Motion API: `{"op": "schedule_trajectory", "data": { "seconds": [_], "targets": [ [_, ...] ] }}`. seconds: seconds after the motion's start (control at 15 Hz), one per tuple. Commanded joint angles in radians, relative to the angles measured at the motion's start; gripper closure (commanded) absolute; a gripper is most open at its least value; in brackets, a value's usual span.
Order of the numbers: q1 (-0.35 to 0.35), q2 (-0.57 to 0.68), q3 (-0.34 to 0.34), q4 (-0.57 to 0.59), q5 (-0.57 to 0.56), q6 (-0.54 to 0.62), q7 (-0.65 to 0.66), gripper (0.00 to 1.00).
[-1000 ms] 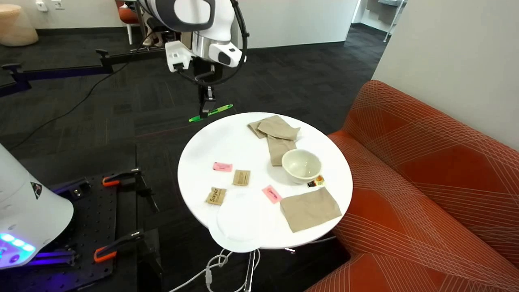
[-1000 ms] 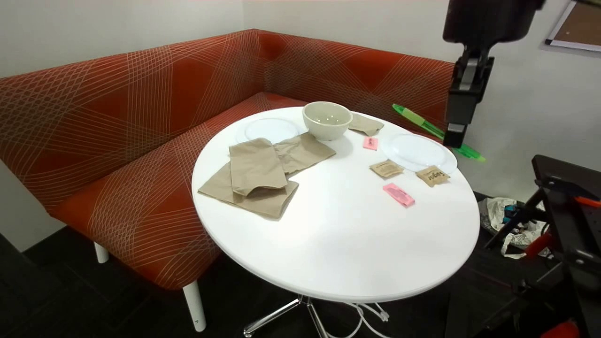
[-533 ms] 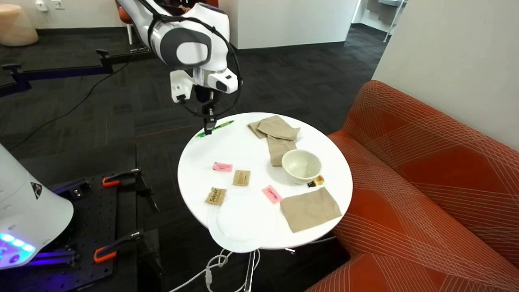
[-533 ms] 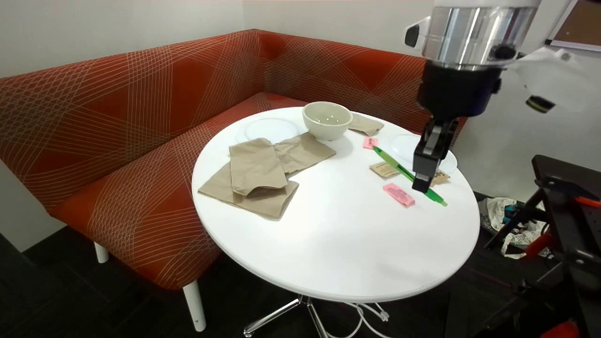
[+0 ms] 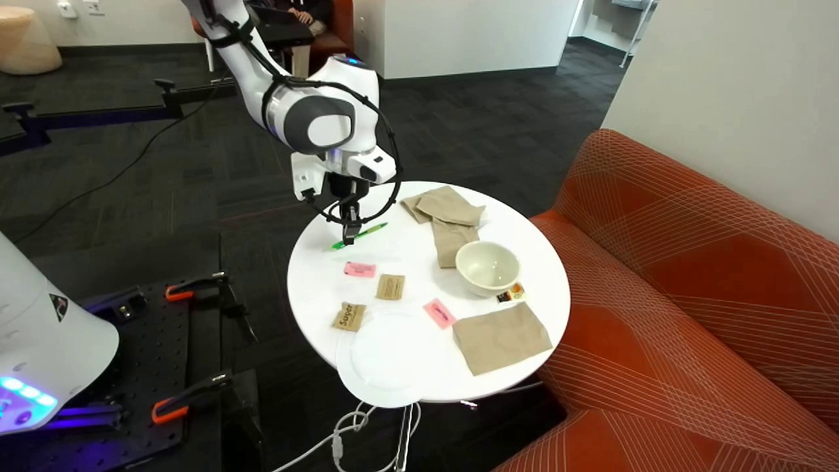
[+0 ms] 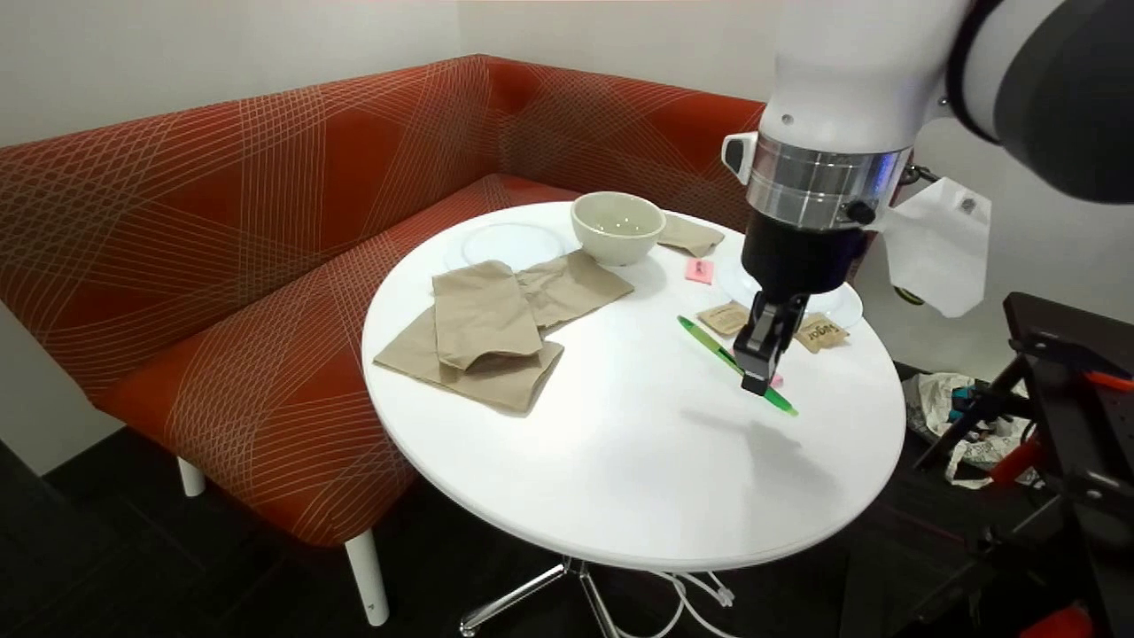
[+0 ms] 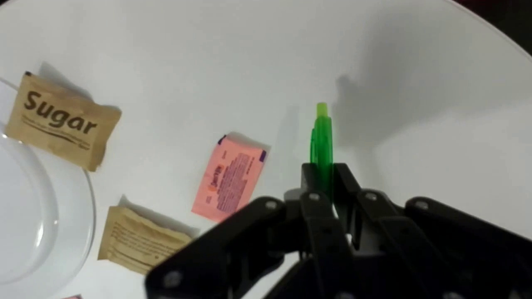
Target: Remove the pen from the bowl and put it on the table
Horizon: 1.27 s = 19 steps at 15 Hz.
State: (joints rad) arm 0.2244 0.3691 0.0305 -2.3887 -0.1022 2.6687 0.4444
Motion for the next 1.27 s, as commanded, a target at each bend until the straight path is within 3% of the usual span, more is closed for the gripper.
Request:
{"op": "schedule_trajectory", "data": {
  "seconds": [0.0, 0.27, 0.47, 0.53, 0.87, 0.93, 1.2],
  "targets": [
    [0.047, 0.028, -0.047, 0.04, -0.023, 0.016, 0.045, 0.56],
    [0.059, -0.02, -0.062, 0.052, -0.008, -0.007, 0.059, 0.25],
    [0.021, -0.08, -0.022, 0.055, 0.065, -0.06, 0.022, 0.03],
    [0.015, -0.103, -0.015, 0.055, 0.081, -0.087, 0.013, 0.0],
    [-0.024, -0.197, 0.038, 0.06, 0.194, -0.234, -0.068, 0.0],
    [-0.012, -0.148, 0.027, 0.07, 0.151, -0.179, -0.027, 0.0],
    [-0.013, -0.151, 0.03, 0.069, 0.153, -0.186, -0.028, 0.0]
  ]
}}
